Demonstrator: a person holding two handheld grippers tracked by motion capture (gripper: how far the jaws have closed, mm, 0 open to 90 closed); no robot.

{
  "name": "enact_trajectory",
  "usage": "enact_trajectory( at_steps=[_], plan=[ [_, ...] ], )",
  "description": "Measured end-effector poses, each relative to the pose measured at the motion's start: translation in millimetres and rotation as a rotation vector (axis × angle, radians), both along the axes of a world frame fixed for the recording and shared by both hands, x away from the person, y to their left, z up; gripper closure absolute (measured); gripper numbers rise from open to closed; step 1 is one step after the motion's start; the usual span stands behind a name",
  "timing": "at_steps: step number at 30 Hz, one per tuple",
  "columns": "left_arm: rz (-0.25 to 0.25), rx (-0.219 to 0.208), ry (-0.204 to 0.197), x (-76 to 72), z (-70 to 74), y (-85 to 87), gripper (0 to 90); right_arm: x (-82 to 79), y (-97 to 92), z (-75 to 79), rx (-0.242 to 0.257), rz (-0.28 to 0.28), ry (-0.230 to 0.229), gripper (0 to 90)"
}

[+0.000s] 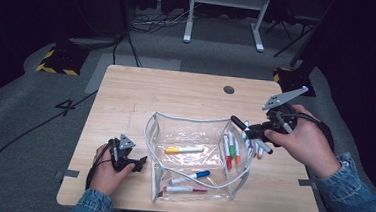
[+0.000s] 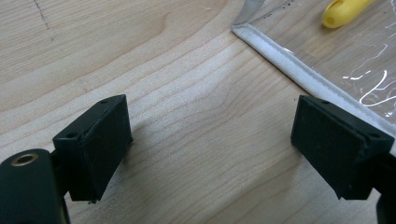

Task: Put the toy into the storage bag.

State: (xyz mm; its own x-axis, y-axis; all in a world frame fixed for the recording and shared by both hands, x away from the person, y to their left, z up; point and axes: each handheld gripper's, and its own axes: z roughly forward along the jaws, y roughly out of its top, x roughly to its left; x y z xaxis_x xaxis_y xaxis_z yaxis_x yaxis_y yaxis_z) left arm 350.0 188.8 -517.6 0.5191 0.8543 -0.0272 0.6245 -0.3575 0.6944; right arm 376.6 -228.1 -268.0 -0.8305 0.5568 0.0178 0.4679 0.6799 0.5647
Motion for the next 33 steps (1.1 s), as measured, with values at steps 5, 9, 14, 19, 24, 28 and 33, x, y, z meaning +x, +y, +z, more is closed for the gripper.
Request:
enact_trajectory(
  at_steps=[5,9,14,19,24,28,33],
  plan=[
    [0.0,0.001,0.0,-0.1,0.1,0.0,12.6,-6.1,26.6,1.8,-0.009,0.068,0.006,77.2],
    [0.0,0.0,0.0,0.0,0.0,0.0,12.6,-9.0,45.8,-0.1,-0.024,0.114,0.01,77.2],
    [0.0,0.0,0.0,0.0,0.0,0.0,12.6,-10.7,68.4,-5.6,-0.029,0.167,0.024,77.2],
    [0.0,0.001,0.0,-0.1,0.1,0.0,12.6,-10.1,88.0,-15.7,-0.039,0.21,0.043,77.3],
    [0.0,0.0,0.0,0.0,0.0,0.0,12.6,-8.5,103.9,-28.2,-0.054,0.238,0.067,77.2],
    [0.0,0.0,0.0,0.0,0.0,0.0,12.6,-7.2,115.5,-39.2,-0.071,0.263,0.081,77.2],
    [0.0,0.0,0.0,0.0,0.0,0.0,12.6,-6.7,126.2,-53.3,-0.091,0.283,0.101,77.2]
  ],
)
